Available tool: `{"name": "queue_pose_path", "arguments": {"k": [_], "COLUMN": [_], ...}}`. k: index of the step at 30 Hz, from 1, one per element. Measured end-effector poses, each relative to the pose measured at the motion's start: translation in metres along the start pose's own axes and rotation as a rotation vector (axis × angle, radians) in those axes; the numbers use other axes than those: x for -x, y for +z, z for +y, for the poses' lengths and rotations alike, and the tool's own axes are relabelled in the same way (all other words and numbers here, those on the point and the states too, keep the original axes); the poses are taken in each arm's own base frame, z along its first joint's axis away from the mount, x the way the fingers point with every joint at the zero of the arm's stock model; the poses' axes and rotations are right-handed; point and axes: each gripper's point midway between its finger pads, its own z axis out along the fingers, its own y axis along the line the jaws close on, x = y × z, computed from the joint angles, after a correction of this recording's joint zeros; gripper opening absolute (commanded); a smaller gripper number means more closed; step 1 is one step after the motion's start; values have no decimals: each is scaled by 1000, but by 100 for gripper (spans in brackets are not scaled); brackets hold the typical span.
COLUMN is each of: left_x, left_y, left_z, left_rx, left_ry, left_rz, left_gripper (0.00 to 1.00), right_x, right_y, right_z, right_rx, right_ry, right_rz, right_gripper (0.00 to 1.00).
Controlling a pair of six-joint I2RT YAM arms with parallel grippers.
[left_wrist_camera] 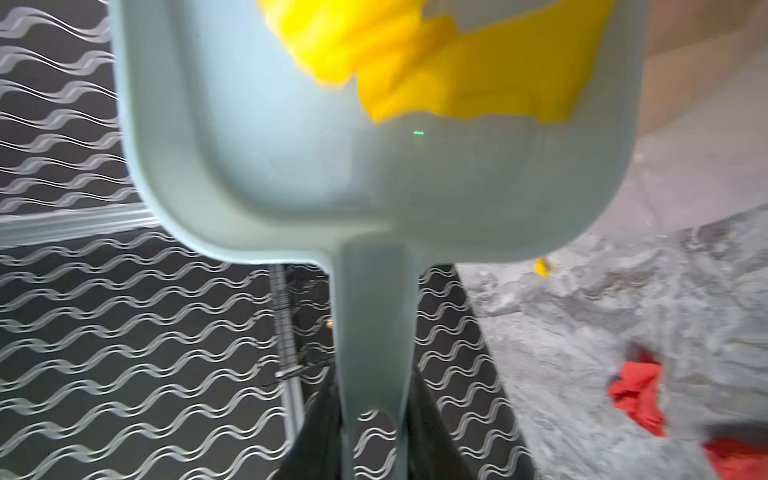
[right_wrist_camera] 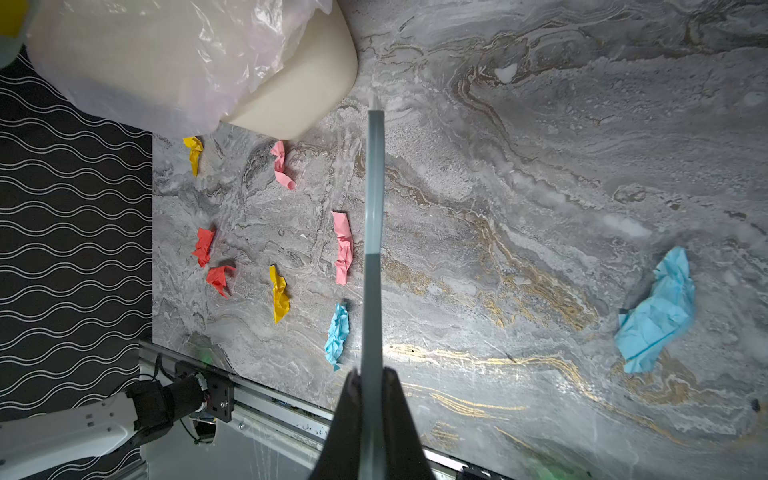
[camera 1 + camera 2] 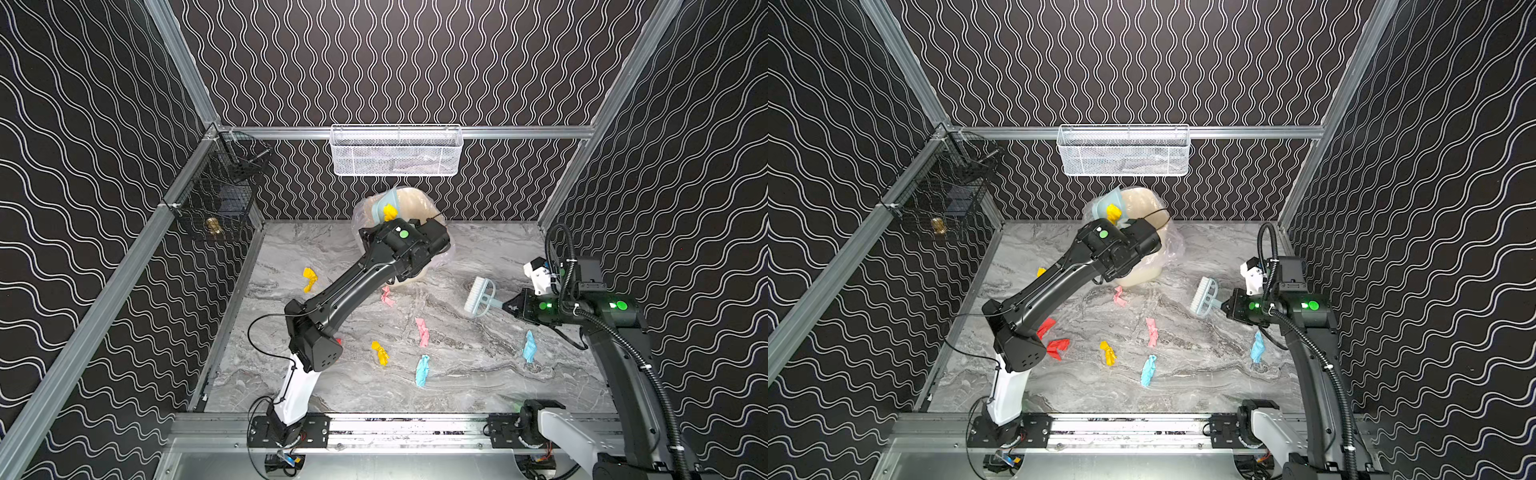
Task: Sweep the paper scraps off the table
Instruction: 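Tip the dustpan over the bagged bin with the left gripper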
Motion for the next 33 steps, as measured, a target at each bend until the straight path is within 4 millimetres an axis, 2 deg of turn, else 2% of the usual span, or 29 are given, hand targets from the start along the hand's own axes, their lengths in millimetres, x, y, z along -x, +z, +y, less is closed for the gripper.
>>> {"name": "queue_pose_path", "arguments": {"k": [6, 10, 22, 25, 29, 33], "left_x": [5, 7, 2, 1, 5, 13], "left_y": [1, 3, -2, -9, -29, -45], "left_z": [8, 4, 19, 27, 34, 16], "left_rx": [98, 132, 158, 124, 47, -64], "left_ry": [91, 162, 164, 87, -49, -102], "left_rz": [14, 30, 24, -11, -97, -166], "left_gripper": [0, 0, 0, 0, 0, 0], "right_x": [-2, -3, -6, -4, 5, 6], "right_y": [-2, -3, -3, -5, -14, -18], "right_z": [2, 2, 1, 1, -2, -15], "right_rx": [6, 9, 8, -3, -46, -129], "right_ry": [-3, -5, -3, -5, -14, 21], "right_rz": [-3, -7, -7, -15, -47, -57], "right_gripper": [0, 0, 0, 0, 0, 0]}}
